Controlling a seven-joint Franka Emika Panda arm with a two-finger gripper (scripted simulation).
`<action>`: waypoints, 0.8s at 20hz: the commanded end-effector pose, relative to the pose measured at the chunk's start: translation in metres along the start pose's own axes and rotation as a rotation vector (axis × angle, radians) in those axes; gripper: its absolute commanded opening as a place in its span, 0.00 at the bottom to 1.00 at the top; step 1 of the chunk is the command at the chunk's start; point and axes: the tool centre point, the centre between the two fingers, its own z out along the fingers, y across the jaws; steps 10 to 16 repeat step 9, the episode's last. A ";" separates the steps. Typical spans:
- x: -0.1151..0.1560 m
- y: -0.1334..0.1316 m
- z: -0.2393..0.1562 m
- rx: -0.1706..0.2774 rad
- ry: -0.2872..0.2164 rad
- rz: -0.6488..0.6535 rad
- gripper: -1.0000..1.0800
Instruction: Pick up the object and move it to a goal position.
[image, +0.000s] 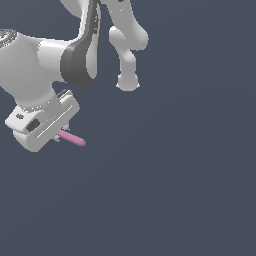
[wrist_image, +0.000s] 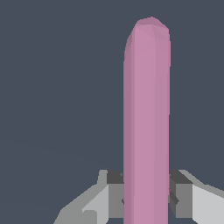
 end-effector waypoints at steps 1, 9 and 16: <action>-0.006 0.005 -0.006 0.001 0.000 -0.001 0.00; -0.014 0.012 -0.013 0.001 0.000 -0.001 0.00; -0.014 0.012 -0.013 0.001 0.000 -0.001 0.00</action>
